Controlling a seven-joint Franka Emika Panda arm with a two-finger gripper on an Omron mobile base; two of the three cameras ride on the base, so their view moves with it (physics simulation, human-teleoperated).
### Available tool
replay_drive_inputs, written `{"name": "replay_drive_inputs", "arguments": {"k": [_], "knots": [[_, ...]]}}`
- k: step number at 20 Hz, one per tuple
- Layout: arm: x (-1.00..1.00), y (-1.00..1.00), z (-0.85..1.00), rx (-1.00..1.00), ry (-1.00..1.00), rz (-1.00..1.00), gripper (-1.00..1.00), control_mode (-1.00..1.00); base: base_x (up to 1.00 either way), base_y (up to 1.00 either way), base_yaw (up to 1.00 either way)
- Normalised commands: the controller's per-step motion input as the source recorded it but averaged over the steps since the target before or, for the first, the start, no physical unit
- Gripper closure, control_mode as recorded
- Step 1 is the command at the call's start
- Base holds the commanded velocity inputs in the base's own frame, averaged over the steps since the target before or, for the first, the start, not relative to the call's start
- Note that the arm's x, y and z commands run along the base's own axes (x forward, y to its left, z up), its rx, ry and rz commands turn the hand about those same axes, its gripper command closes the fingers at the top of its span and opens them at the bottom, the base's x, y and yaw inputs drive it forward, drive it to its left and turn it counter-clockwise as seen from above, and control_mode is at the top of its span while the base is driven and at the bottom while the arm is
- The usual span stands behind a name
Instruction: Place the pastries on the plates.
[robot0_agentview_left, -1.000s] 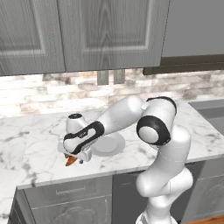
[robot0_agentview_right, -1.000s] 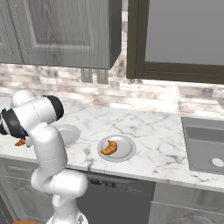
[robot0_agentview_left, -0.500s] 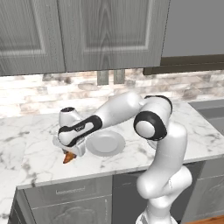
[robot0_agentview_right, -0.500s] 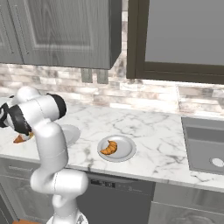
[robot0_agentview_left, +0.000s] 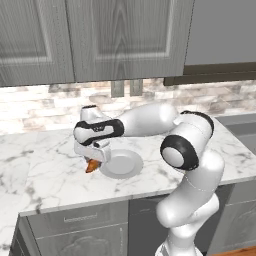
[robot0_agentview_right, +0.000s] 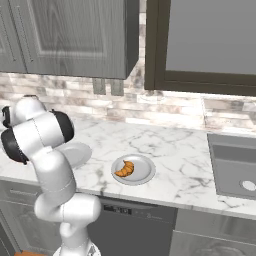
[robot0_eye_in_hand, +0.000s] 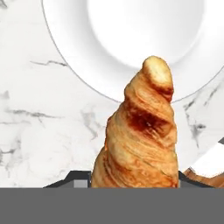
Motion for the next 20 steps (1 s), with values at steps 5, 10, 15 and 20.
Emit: {"name": "replay_drive_inputs", "arguments": {"k": [5, 10, 15, 20], "knots": [[0.00, -0.90, 0.08, -0.02, 0.10, -0.05, 1.00, -1.00, 0.00, 0.00, 0.00], [0.11, -0.78, -0.05, -0.08, 0.01, -0.03, 1.00, -1.00, 0.00, 0.00, 0.00], [0.34, -0.52, -0.23, -0.11, 0.00, 0.00, 1.00, -1.00, 0.00, 0.00, 0.00], [0.43, -0.09, -0.35, -0.10, 0.00, 0.00, 1.00, -1.00, 0.00, 0.00, 0.00]]}}
